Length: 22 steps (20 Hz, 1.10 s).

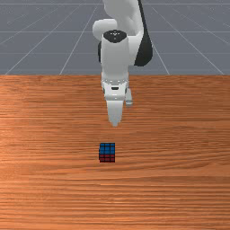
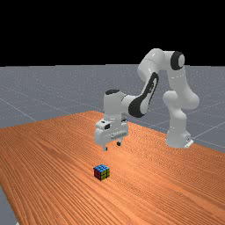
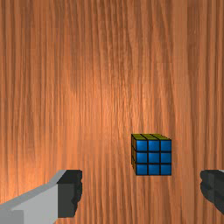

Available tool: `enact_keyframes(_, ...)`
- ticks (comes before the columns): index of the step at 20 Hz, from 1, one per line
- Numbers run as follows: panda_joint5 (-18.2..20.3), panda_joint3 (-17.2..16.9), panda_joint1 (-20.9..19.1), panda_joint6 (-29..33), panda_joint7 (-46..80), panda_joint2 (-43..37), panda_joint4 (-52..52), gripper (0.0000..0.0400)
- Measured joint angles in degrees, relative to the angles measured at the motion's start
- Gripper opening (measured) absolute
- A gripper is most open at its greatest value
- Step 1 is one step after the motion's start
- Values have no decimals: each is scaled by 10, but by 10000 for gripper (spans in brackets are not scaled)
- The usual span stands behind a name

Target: Rotate the cube till the blue face upward

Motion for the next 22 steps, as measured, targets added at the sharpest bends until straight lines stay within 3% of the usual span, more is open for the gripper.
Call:
enact_keyframes(1, 0, 0, 0, 0, 0, 0, 0, 249)
enact_keyframes(2, 0, 0, 0, 0, 0, 0, 0, 158)
enact_keyframes(3, 1, -2, 1, -1, 10, 0, 0, 253)
enact_keyframes(4, 2, -3, 2, -2, 17, 0, 0, 311)
enact_keyframes(5, 2, -4, 3, -2, 20, -1, 0, 346)
enact_keyframes(7, 3, -4, 3, -3, 24, -1, 0, 380)
enact_keyframes(8, 4, -10, 1, -9, 30, -17, -16, 231)
enact_keyframes(9, 5, -17, -4, -17, 39, -31, -23, 140)
enact_keyframes(11, 7, -29, -9, -24, 72, -45, -28, 52)
enact_keyframes(14, 7, -40, -2, -28, 140, -48, -30, 12)
enact_keyframes(22, 14, -63, 23, -44, 318, -35, -14, 0)
